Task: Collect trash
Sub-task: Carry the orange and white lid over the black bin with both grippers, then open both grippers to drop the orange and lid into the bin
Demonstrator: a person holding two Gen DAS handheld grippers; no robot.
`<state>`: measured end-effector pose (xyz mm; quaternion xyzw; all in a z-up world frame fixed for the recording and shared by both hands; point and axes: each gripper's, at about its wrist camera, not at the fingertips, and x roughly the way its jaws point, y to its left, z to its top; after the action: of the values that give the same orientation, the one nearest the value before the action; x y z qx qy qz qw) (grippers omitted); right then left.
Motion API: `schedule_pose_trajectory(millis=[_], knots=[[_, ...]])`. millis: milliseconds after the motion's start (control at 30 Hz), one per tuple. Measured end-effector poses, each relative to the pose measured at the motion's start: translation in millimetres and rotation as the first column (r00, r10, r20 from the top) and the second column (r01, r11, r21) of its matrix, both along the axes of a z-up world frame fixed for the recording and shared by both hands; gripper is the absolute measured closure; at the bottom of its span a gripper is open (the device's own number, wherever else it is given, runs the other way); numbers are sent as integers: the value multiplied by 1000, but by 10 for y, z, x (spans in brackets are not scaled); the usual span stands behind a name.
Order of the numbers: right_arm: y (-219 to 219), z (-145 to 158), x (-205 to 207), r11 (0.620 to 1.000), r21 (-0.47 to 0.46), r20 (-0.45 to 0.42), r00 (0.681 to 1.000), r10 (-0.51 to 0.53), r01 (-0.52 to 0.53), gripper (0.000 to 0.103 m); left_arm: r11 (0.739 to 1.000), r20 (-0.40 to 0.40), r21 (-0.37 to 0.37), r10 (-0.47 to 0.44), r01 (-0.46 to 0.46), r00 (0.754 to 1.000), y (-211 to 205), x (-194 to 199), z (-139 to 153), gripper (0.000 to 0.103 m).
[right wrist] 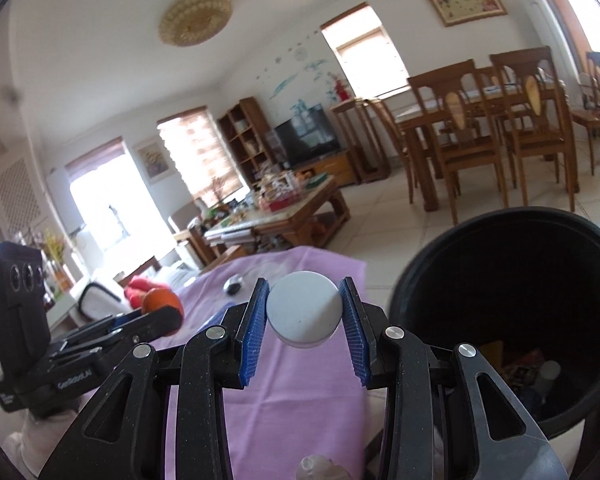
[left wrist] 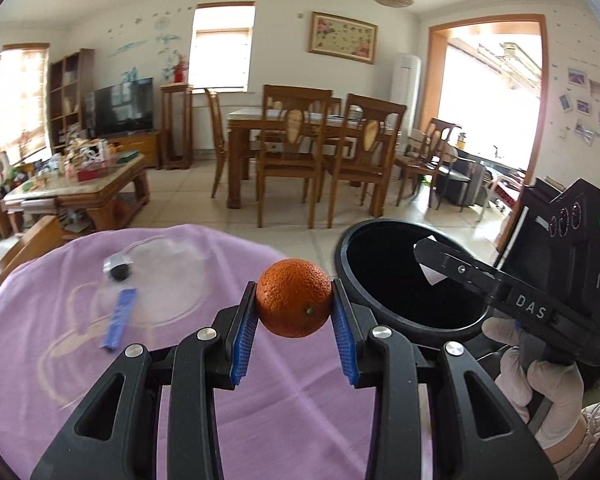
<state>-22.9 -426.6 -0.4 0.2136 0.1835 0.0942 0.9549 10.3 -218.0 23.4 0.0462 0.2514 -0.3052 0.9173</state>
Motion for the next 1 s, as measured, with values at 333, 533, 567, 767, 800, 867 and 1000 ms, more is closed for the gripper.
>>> schedule_pose_trajectory(millis=[333,533,567,767,800,867,1000], knots=[[-1020,-294,-250,983,111,-26,989,-142,144,66,990,-77,-9,-144,144,986,-897,131,-253,68],[-1327,-504,-274,972,154,-55,984,-168,175,66,983,-129,11,-180,182,975,-1268,258,-428,68],[-1361,-535,-281,971,157,-59,983,-172,179,66,982,-138,17,-184,188,973,-1309,263,-458,68],[-1419,-696,-266,964,182,-90,979,-183,196,66,977,-177,34,-200,209,964,-1502,342,-596,68],[-1436,-720,-267,963,183,-92,979,-182,196,66,977,-181,35,-200,210,963,-1510,353,-609,68],[-1451,-756,-242,962,186,-99,978,-183,199,66,977,-183,39,-199,209,963,-1510,357,-628,68],[-1399,-751,-208,957,200,-115,975,-191,212,66,978,-180,51,-191,203,965,-1519,356,-645,65]])
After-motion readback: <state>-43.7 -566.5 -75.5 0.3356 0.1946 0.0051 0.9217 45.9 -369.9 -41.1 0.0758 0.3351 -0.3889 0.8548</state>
